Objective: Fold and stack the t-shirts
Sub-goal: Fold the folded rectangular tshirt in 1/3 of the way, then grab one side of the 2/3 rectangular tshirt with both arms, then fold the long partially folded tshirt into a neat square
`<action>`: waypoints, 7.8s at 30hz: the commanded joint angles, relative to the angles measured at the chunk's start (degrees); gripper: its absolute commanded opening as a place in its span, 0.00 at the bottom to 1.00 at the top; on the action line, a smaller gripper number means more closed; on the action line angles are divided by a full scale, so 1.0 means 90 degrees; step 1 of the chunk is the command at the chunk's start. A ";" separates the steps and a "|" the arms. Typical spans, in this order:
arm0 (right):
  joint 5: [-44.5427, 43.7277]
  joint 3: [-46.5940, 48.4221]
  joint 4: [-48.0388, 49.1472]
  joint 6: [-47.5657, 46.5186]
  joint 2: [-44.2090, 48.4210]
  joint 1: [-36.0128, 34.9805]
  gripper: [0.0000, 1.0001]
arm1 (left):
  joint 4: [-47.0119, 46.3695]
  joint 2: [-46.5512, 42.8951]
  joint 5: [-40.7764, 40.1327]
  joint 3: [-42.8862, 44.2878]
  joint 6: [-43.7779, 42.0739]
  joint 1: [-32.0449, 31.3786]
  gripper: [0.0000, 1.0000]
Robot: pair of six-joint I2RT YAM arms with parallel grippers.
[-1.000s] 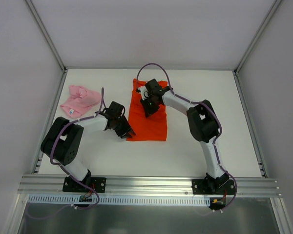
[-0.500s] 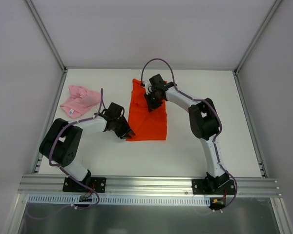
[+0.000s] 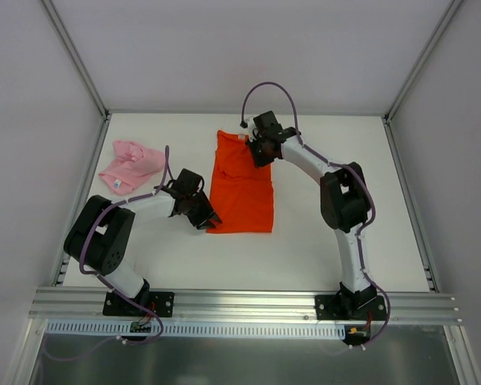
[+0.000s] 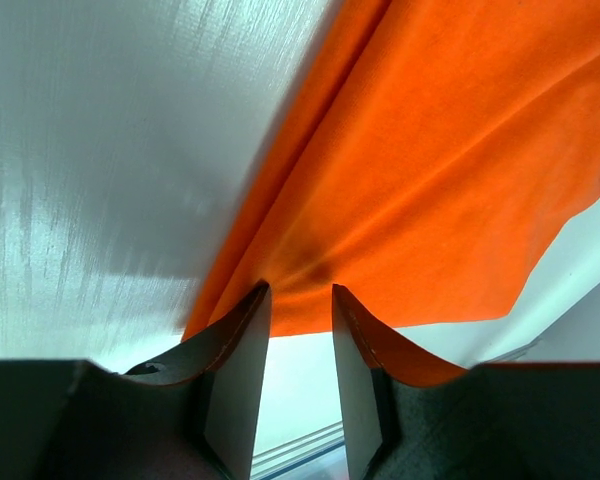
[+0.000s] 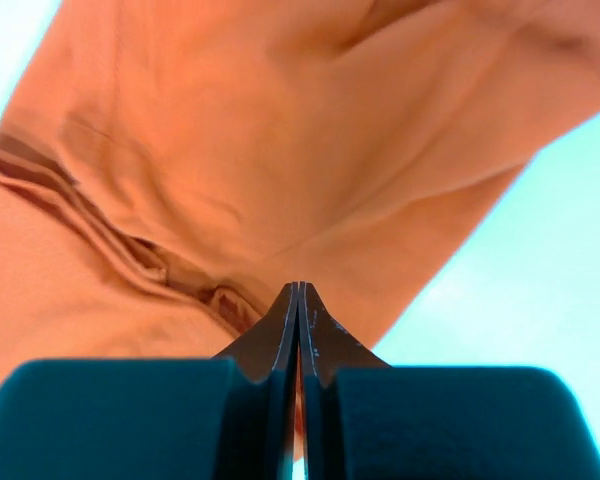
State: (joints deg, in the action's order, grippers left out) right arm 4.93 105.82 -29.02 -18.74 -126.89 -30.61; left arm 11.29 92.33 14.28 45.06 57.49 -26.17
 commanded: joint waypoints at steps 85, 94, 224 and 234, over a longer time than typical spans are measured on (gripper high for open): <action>-0.1016 -0.8584 0.3663 0.8723 0.5222 -0.1706 0.01 | -0.0404 -0.1823 -0.0230 -0.2009 -0.0178 0.0779 0.48; -0.1055 -0.8467 0.3488 0.8626 0.5251 -0.1706 0.01 | -0.0424 -0.1256 -0.0425 -0.1784 -0.0197 0.0594 0.22; -0.0870 0.1191 -0.1230 0.2473 -0.0041 0.0296 0.39 | 0.1881 0.2475 -0.0386 0.5228 -0.2424 0.1531 0.48; -0.0637 0.1679 -0.0643 0.2268 0.0182 0.0646 0.63 | 0.1782 0.2310 -0.0037 0.5559 -0.2374 0.1892 0.54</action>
State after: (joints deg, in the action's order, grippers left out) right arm -2.96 116.79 -37.60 3.05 -129.29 -26.87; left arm 28.29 115.18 11.60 91.83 36.71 -11.33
